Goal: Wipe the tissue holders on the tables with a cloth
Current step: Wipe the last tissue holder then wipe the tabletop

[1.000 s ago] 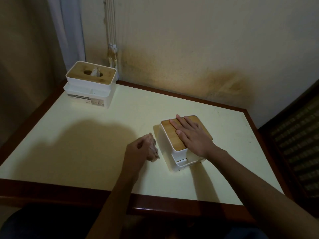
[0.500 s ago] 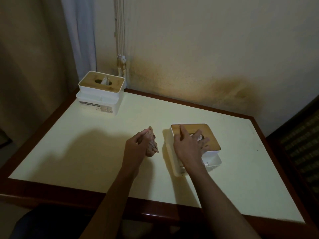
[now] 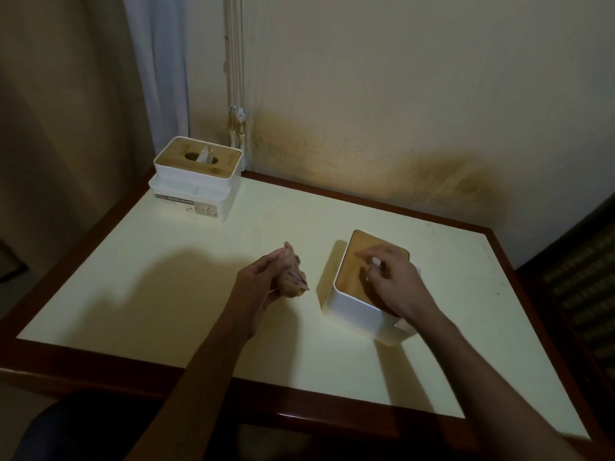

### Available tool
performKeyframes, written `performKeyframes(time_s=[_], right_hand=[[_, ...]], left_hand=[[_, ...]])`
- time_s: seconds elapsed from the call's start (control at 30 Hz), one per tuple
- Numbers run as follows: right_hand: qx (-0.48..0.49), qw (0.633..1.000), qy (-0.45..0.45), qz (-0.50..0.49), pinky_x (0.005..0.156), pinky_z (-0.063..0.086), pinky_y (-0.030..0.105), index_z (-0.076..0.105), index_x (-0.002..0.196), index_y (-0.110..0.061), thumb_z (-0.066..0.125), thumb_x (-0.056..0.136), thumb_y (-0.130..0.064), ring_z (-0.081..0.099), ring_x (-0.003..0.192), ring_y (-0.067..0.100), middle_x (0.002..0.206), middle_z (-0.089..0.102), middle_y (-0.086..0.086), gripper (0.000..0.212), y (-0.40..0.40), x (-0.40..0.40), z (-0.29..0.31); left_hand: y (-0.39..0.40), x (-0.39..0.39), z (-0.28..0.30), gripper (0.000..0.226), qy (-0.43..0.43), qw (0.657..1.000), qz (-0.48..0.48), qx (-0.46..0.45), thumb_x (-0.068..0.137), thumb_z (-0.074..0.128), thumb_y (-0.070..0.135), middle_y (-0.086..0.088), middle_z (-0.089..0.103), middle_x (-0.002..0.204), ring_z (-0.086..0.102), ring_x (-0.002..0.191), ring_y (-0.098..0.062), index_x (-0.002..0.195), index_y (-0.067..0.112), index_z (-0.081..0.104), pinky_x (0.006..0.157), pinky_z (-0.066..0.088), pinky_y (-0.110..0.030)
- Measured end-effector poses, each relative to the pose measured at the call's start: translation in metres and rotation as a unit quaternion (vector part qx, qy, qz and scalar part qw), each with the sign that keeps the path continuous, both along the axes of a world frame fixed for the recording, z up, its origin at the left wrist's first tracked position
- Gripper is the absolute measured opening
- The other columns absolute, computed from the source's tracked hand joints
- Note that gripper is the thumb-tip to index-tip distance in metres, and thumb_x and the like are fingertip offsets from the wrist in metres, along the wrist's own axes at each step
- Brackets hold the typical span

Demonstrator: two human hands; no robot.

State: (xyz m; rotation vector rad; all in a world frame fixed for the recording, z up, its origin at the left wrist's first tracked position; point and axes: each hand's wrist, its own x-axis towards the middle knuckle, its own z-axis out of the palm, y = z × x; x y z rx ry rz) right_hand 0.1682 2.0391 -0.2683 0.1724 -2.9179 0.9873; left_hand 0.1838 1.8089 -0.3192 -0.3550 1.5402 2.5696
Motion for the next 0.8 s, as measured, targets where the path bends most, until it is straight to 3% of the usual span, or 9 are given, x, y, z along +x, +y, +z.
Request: performKeyframes(time_s=[0.13, 0.23, 0.33, 0.4, 0.47, 0.53, 0.6, 0.67, 0.8], right_hand=[[0.046, 0.996, -0.042, -0.063, 0.117, 0.014, 0.044, 0.033, 0.145, -0.021, 0.045, 0.098, -0.036, 0.015, 0.143, 0.025, 0.155, 0.020, 0.008, 0.051, -0.016, 0.001, -0.018], [0.135, 0.989, -0.043, -0.037, 0.117, -0.001, 0.046, 0.021, 0.151, -0.028, 0.033, 0.100, -0.045, 0.002, 0.148, 0.023, 0.161, 0.008, 0.004, 0.055, -0.017, 0.002, -0.028], [0.101, 0.994, -0.037, 0.019, 0.116, 0.002, 0.039, 0.034, 0.145, -0.032, 0.042, 0.099, -0.042, 0.007, 0.147, 0.017, 0.159, 0.017, -0.004, 0.048, -0.004, 0.000, -0.024], [0.029, 0.997, -0.053, 0.054, 0.113, 0.011, 0.029, 0.051, 0.134, -0.034, 0.051, 0.097, -0.032, 0.018, 0.145, 0.011, 0.153, 0.030, -0.012, 0.037, 0.011, -0.004, -0.015], [-0.072, 0.992, -0.091, 0.055, 0.103, 0.025, 0.017, 0.065, 0.120, -0.031, 0.052, 0.097, -0.027, 0.030, 0.138, 0.005, 0.142, 0.044, -0.020, 0.027, 0.023, -0.007, -0.003], [-0.117, 0.986, -0.108, 0.047, 0.094, 0.034, 0.011, 0.066, 0.117, -0.032, 0.050, 0.097, -0.027, 0.038, 0.132, 0.004, 0.129, 0.049, -0.028, 0.026, 0.027, -0.008, 0.003], [-0.068, 0.992, -0.079, 0.065, 0.105, 0.036, 0.024, 0.058, 0.125, -0.036, 0.051, 0.098, -0.027, 0.038, 0.130, 0.003, 0.132, 0.047, -0.026, 0.030, 0.025, -0.008, -0.001], [0.010, 0.994, -0.049, 0.094, 0.116, 0.020, 0.035, 0.049, 0.134, -0.039, 0.049, 0.099, -0.026, 0.029, 0.134, 0.002, 0.146, 0.037, -0.019, 0.037, 0.023, -0.007, -0.012], [0.021, 0.994, -0.037, 0.096, 0.119, 0.009, 0.039, 0.046, 0.137, -0.037, 0.047, 0.099, -0.024, 0.021, 0.135, -0.004, 0.152, 0.031, -0.016, 0.040, 0.025, -0.007, -0.019]], left_hand=[[0.007, -0.002, -0.002, 0.025, -0.002, 1.000, 0.000, 0.030, 0.093, 0.058, 0.011, -0.005, 0.070, 0.105, 0.067, 0.095, -0.019, 0.116, 0.012, 0.066, 0.068, 0.056, -0.026], [0.012, -0.004, -0.006, 0.027, 0.005, 0.999, -0.017, 0.033, 0.094, 0.056, 0.011, -0.011, 0.067, 0.106, 0.065, 0.096, -0.022, 0.119, 0.007, 0.064, 0.074, 0.056, -0.029], [0.015, -0.006, -0.008, 0.028, 0.008, 1.000, -0.014, 0.015, 0.094, 0.057, 0.012, -0.010, 0.068, 0.108, 0.066, 0.098, -0.021, 0.121, 0.008, 0.064, 0.080, 0.056, -0.031], [0.018, -0.007, -0.008, 0.026, 0.013, 1.000, -0.004, -0.005, 0.094, 0.058, 0.013, -0.007, 0.071, 0.107, 0.068, 0.099, -0.019, 0.119, 0.013, 0.065, 0.079, 0.057, -0.030], [0.022, -0.007, -0.008, 0.022, 0.017, 1.000, 0.002, -0.025, 0.093, 0.060, 0.017, -0.003, 0.073, 0.100, 0.069, 0.095, -0.016, 0.114, 0.019, 0.067, 0.077, 0.057, -0.029], [0.027, -0.007, -0.009, 0.018, 0.024, 0.999, 0.004, -0.046, 0.093, 0.062, 0.020, 0.003, 0.075, 0.093, 0.070, 0.093, -0.014, 0.109, 0.022, 0.069, 0.078, 0.056, -0.031], [0.032, -0.009, -0.009, 0.015, 0.028, 0.997, 0.011, -0.071, 0.092, 0.063, 0.021, 0.008, 0.075, 0.089, 0.069, 0.092, -0.012, 0.101, 0.029, 0.071, 0.080, 0.056, -0.030], [0.039, -0.011, -0.011, 0.022, 0.036, 0.994, 0.024, -0.103, 0.092, 0.062, 0.016, 0.010, 0.073, 0.093, 0.068, 0.093, -0.010, 0.098, 0.035, 0.070, 0.083, 0.056, -0.030], [0.057, -0.020, -0.012, 0.037, 0.081, 0.974, 0.061, -0.201, 0.092, 0.060, 0.016, 0.001, 0.065, 0.123, 0.062, 0.109, -0.009, 0.128, 0.020, 0.059, 0.095, 0.052, -0.036]])
